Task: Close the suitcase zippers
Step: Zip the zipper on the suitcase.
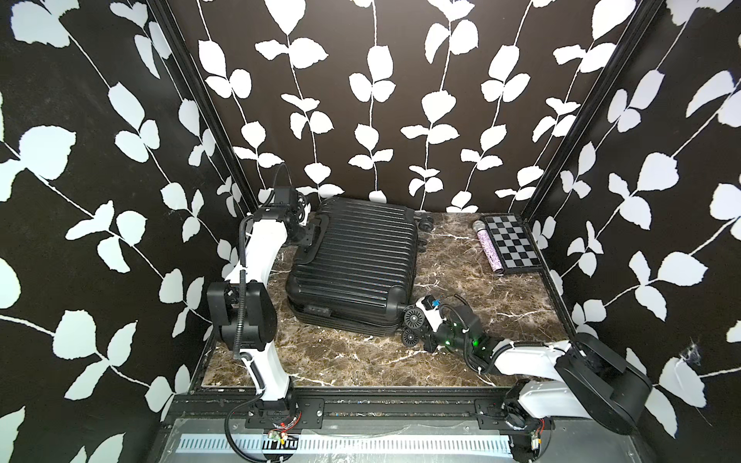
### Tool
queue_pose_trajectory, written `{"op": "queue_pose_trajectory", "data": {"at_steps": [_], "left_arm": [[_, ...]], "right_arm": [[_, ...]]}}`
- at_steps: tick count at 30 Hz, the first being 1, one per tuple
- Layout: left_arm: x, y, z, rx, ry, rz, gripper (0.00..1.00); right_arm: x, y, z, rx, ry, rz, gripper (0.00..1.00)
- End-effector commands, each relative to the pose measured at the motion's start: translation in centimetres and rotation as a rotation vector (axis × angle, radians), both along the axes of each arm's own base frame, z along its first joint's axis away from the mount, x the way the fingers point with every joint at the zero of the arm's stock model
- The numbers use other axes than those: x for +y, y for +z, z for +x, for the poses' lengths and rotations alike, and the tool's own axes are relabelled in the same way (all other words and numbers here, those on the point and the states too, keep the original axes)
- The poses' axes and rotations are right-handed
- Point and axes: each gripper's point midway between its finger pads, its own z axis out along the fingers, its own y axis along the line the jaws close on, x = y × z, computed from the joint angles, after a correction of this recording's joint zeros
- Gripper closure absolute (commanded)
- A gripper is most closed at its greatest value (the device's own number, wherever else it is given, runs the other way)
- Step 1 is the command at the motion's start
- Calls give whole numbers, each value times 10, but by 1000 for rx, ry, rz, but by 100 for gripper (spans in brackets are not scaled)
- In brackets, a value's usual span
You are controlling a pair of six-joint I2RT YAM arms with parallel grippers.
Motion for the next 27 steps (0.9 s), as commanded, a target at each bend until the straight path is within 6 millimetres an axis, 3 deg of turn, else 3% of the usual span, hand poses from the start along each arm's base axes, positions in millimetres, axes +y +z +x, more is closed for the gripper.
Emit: {"op": "queue_pose_trajectory", "data": {"at_steps": [1,13,20,27], "left_arm": [[8,16,-5,-39,172,-85,100],[18,8,-43,-134,426,-237,100],[5,-2,-65,-133,526,-423,100],[-10,9,-70,-149,568,-571,100]], "right_arm": [[14,11,-20,-42,106,28,100],[11,20,16,-27,-101,51,100],[-9,20,52,12,-211,2,100],[-28,27,87,15,-219,-9,100]]}}
